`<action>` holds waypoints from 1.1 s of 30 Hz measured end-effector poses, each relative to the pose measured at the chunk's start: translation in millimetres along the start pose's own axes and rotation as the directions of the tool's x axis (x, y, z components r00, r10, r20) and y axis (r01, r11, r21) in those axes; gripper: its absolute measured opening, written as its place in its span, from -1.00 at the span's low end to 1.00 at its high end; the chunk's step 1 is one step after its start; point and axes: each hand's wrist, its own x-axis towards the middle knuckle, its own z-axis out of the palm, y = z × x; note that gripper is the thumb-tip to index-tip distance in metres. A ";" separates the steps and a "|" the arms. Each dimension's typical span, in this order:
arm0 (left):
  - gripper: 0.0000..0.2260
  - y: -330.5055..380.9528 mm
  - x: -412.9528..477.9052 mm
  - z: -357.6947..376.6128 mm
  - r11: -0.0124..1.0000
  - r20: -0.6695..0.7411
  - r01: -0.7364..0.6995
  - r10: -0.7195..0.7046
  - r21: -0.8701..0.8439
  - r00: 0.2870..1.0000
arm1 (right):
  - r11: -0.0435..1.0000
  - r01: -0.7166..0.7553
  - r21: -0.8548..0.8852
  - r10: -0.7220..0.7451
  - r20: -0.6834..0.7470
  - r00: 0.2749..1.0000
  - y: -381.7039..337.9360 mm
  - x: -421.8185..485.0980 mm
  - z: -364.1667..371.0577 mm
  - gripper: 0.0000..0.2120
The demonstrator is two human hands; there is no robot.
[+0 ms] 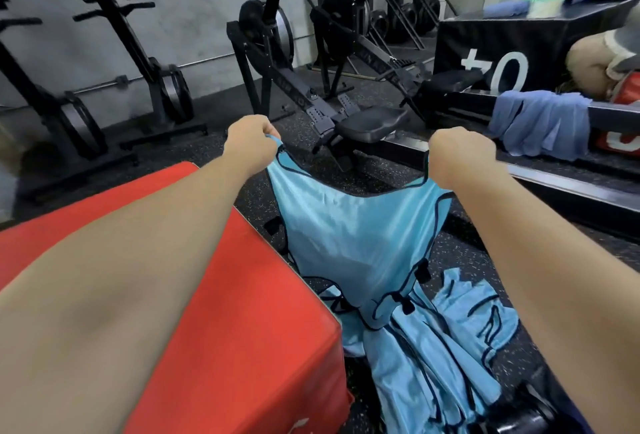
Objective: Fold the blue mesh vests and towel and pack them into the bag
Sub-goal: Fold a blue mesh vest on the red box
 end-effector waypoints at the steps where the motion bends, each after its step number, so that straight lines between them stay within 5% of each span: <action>1: -0.78 -2.7 0.6 -2.4 1.000 -0.019 0.019 -0.019 -0.008 1.000 | 1.000 -0.024 -0.011 0.023 -0.013 1.000 0.2 -3.3 -2.5 -0.92; 6: -0.79 -15.8 4.3 -4.9 0.999 0.006 0.048 -0.048 -0.004 0.999 | 0.991 -0.114 0.065 0.117 -0.043 0.992 -5.8 -6.6 -2.7 -0.90; 12: -0.88 -30.7 16.5 4.0 0.974 -0.042 0.070 -0.081 -0.215 0.996 | 0.880 -0.235 0.412 0.258 0.001 0.966 -21.9 11.7 8.0 -0.97; 18: -0.85 -58.8 23.8 -36.0 0.964 -0.178 -0.042 -0.005 -0.264 0.984 | 0.437 -0.205 0.876 0.193 0.131 0.972 -39.3 22.6 -14.6 -0.83; 24: -0.82 -94.8 -8.9 -120.9 0.994 -0.204 -0.081 0.065 -0.068 0.977 | 0.164 0.076 0.984 -0.102 -0.059 0.993 -120.2 -43.9 -64.9 -0.92; 28: -0.76 -153.4 -57.6 -172.3 0.975 -0.094 0.011 0.011 0.223 0.995 | 0.255 0.243 0.936 -0.418 -0.120 0.900 -210.1 -132.2 -48.3 -0.85; 33: -0.94 -252.6 -129.0 -202.4 0.833 0.170 0.039 -0.157 0.551 0.973 | 0.478 0.239 0.845 -0.560 0.084 0.824 -296.2 -240.1 3.4 -0.81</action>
